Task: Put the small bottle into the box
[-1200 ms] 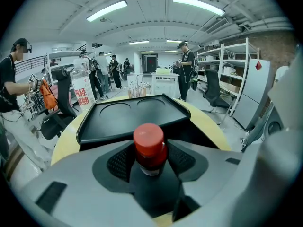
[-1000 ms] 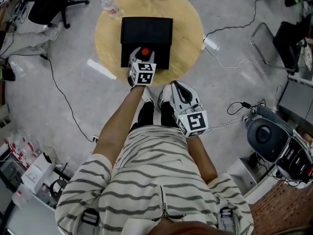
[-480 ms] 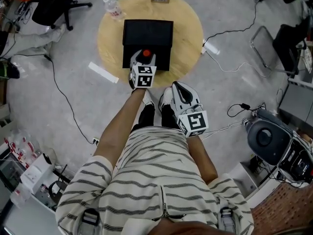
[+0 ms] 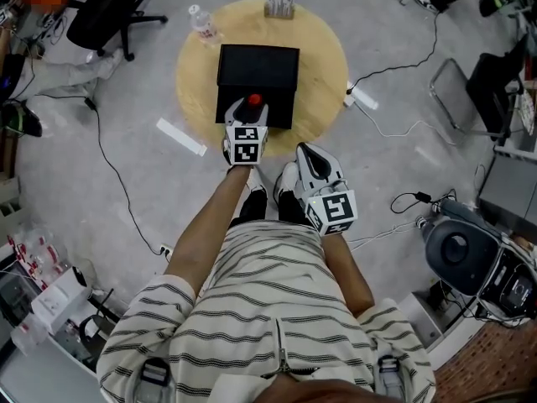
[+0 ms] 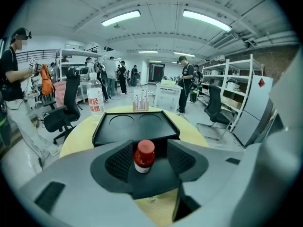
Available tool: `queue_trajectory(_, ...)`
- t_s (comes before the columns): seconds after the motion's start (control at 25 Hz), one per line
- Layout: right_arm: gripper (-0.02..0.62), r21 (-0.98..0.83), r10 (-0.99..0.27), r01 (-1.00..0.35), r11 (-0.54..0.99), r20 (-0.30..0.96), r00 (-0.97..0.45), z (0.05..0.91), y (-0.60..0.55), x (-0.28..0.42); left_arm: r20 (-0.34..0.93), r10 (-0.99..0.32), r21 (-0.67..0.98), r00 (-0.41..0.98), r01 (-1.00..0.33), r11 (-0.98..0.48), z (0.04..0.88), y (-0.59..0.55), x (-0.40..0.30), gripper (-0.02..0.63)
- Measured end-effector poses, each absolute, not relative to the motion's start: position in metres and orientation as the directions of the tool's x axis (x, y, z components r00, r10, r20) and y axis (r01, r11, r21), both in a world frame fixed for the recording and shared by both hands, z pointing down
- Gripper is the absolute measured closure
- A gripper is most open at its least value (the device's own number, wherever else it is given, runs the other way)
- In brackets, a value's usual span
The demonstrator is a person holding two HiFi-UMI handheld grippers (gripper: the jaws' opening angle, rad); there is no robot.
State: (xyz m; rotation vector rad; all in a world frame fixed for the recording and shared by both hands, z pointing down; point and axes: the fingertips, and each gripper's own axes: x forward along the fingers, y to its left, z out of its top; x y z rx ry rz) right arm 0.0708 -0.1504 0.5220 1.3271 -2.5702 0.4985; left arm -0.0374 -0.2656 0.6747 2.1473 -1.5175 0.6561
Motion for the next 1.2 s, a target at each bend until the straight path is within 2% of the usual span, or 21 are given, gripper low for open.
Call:
queue_trajectory(0.2,0.578,-0.191,-0.753,-0.814,0.549,0.311,-0.58,0.515,-0.159,0.073,0.574,-0.767,0.119,0.285,-0.956,-0.266,0.648,-0.258,-0.04,0.377)
queue_trajectory(0.48,0.578,-0.181,-0.757,-0.808,0.561,0.285,-0.589,0.501,-0.168,0.073,0.518,-0.795,0.136,0.316,-0.948,-0.289,0.608,-0.244,-0.036,0.392)
queue_trajectory(0.72,0.578,-0.172,-0.762,-0.806,0.566,0.263,-0.591,0.493,-0.169,0.079,0.458,-0.813,0.168,0.359,-0.933,-0.317,0.574,-0.233,-0.024,0.44)
queue_trajectory(1.2,0.578,-0.178,-0.76,-0.793,0.582,0.226,-0.609,0.478,-0.171,0.067,0.379,-0.833,0.11,0.403,-0.913,-0.392,0.525,-0.2,-0.025,0.543)
